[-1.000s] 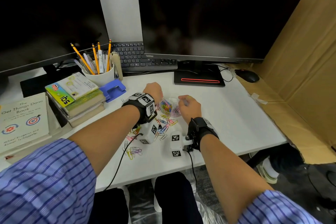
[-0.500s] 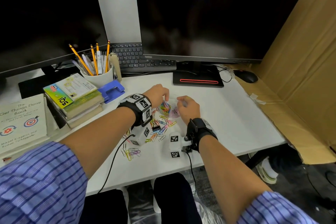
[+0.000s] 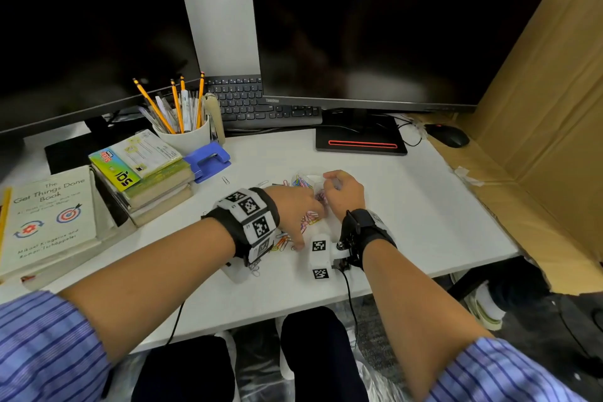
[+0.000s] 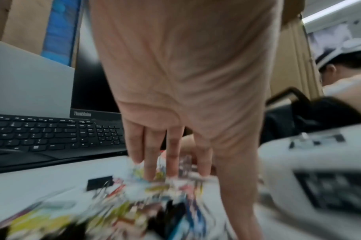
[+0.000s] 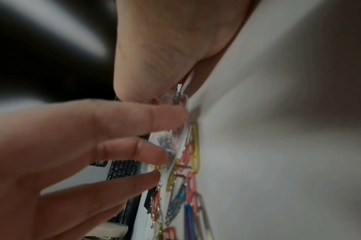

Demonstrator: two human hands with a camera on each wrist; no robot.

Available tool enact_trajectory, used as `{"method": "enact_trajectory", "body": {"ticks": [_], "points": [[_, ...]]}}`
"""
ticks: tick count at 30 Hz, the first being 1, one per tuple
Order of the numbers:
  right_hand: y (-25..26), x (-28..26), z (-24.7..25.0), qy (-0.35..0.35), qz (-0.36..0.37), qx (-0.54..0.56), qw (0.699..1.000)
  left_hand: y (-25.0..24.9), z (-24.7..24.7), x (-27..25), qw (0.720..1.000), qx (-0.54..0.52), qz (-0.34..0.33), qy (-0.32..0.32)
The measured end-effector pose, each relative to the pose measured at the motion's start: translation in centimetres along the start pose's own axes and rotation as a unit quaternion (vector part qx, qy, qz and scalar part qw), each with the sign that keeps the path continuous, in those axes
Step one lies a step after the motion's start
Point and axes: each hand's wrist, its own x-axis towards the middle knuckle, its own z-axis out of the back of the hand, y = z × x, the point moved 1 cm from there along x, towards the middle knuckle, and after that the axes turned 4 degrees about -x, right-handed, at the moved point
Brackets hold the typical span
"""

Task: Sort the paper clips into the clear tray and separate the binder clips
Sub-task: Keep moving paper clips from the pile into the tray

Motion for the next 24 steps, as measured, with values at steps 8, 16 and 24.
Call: {"method": "enact_trajectory", "body": {"ticks": [8,16,24], "points": [[0.1,-0.2,0.1,-0.003,0.005,-0.008,1.0,1.7,-2.2,0.1,0.997,-0.066,-0.017,-0.029],[0.1,-0.2,0.0,0.0,-0.006,0.003,1.0,2.0,-2.2,0.3,0.986,-0.102,-0.031,-0.124],[0.0,-0.2,0.1,-0.003,0.001,0.001,1.0,2.5,-1.8,0.9,0.978,-0.149,-0.012,-0.144]]}}
